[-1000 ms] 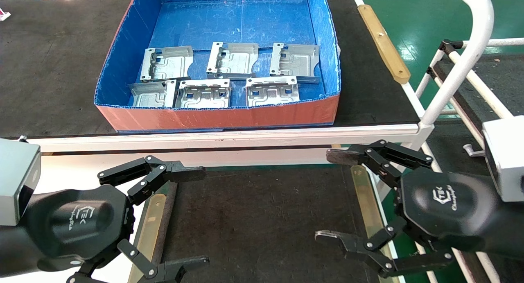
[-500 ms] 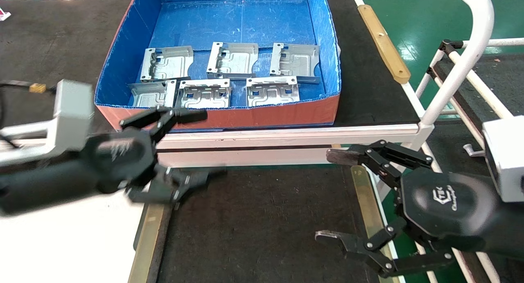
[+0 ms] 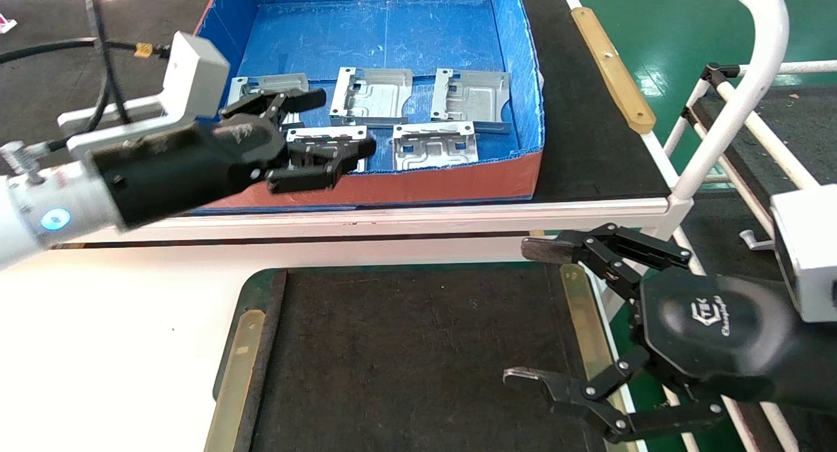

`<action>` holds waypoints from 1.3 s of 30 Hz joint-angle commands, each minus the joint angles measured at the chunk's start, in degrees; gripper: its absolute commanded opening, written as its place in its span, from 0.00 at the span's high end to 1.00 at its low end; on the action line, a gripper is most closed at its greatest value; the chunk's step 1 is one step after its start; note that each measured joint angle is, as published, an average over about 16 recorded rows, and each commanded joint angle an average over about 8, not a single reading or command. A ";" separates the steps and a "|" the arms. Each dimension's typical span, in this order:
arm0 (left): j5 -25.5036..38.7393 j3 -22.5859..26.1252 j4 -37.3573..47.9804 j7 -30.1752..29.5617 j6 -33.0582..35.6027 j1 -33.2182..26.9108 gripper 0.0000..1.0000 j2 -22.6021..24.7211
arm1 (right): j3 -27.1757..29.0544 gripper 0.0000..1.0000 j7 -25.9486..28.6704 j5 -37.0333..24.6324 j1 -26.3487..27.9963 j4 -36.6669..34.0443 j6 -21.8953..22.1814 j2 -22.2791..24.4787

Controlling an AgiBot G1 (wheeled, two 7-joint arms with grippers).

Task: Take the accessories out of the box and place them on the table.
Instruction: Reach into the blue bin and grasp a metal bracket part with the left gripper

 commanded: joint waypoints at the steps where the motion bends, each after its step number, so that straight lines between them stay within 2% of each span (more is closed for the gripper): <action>1: 2.05 0.93 0.71 -1.32 -2.13 -1.31 0.00 1.19 | 0.00 0.00 0.00 0.00 0.00 0.00 0.00 0.00; 8: 8.95 3.70 4.56 -2.32 -8.44 -5.42 0.00 5.79 | 0.00 0.00 0.00 0.00 0.00 0.00 0.00 0.00; 15: 14.55 5.71 12.35 -4.60 -14.24 -11.25 0.00 10.79 | 0.00 0.00 0.00 0.00 0.00 0.00 0.00 0.00; 25: 25.48 11.36 25.25 -16.32 -18.83 -19.93 0.00 16.70 | 0.00 0.00 0.00 0.00 0.00 0.00 0.00 0.00; 39: 37.43 17.01 28.23 -30.89 -21.72 -23.01 0.00 20.81 | 0.00 0.00 0.00 0.00 0.00 0.00 0.00 0.00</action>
